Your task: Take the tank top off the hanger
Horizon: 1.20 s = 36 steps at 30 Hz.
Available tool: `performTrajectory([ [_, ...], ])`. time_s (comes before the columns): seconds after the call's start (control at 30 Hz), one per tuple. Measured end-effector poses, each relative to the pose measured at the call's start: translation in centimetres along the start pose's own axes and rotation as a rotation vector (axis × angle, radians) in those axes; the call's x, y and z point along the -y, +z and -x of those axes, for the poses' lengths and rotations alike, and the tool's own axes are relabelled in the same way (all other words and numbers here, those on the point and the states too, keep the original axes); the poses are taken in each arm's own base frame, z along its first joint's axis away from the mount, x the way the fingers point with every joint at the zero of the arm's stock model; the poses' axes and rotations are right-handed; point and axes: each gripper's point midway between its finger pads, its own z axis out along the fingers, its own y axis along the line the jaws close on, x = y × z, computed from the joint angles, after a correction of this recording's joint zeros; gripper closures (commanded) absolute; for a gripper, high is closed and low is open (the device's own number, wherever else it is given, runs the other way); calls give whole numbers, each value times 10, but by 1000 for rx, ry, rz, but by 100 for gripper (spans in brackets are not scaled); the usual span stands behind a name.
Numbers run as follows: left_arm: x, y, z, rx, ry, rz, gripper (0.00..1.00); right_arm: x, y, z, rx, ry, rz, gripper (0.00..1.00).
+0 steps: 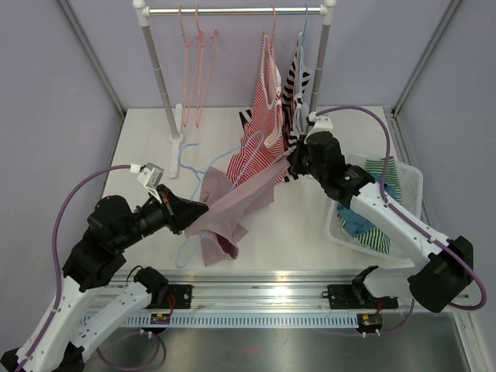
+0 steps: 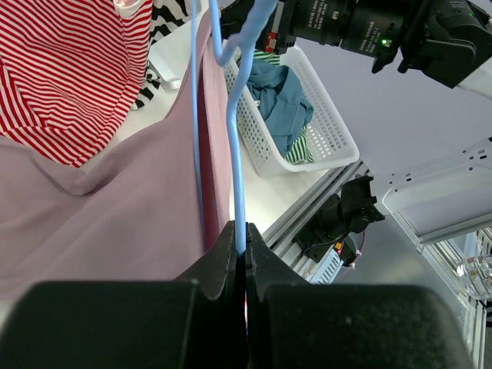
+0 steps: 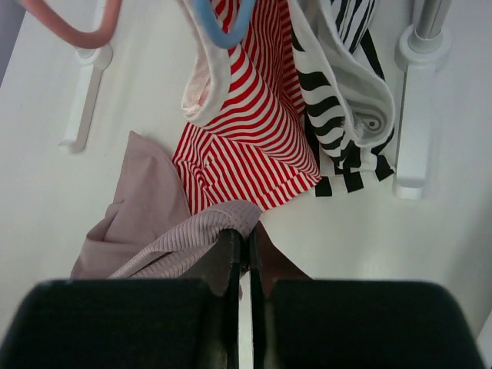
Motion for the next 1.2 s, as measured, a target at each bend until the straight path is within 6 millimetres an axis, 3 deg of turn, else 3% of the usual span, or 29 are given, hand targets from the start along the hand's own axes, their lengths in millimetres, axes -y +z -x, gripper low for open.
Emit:
performTrajectory([
  [0.1, 2, -1, 2, 12, 3, -7, 100, 6, 0, -3, -23, 5, -1, 100],
  [0.27, 12, 2, 19, 76, 5, -48, 100, -22, -12, -17, -90, 31, 170, 100],
  [0.37, 20, 10, 39, 126, 18, -78, 100, -46, -40, -10, -96, 71, 324, 100],
  [0.53, 32, 41, 85, 231, 63, -123, 100, -98, -108, 28, -45, 107, 643, 100],
  [0.67, 29, 70, 116, 299, 121, -78, 100, -130, -156, 63, -2, 72, 828, 100],
  [0.77, 18, 85, 137, 354, 163, -2, 100, -145, -182, 69, 4, 33, 899, 100],
  [0.87, 12, 90, 154, 423, 219, 34, 100, -159, -197, 51, -49, -11, 960, 100],
  [0.97, 15, 90, 169, 490, 260, 32, 100, -170, -194, 21, -131, -54, 975, 100],
  [1.07, 15, 91, 177, 524, 279, 39, 100, -164, -169, -16, -216, -74, 889, 100],
  [1.2, 2, 95, 177, 508, 265, 106, 100, -132, -131, -62, -317, -88, 690, 100],
])
